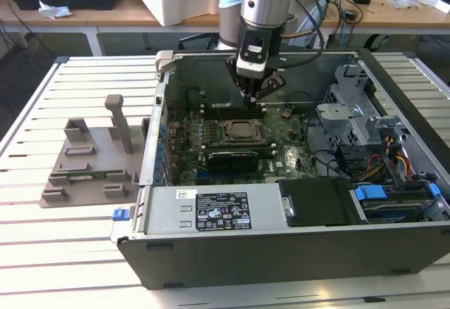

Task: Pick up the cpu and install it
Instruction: 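Install the first cpu locking lever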

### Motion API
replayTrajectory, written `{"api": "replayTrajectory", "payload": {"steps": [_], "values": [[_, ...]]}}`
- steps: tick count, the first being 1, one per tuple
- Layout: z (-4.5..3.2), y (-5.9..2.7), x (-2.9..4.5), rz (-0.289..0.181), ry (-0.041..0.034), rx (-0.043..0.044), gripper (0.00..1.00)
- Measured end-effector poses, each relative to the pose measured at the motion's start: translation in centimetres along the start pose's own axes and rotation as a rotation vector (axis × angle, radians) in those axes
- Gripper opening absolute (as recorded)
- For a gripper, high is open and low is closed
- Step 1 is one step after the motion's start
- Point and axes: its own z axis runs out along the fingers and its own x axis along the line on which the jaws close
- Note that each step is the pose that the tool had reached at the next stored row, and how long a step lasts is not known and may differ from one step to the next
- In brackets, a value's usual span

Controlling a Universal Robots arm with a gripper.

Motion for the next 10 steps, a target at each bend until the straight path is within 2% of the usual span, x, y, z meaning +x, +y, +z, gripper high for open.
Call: {"api": "replayTrajectory", "payload": {"steps": [3,10], "values": [[0.0,0.0,0.0,-0.06,-0.0043,0.0007,0.11],[0.0,0.0,0.0,-0.149,-0.0104,0.0019,0.11]]}}
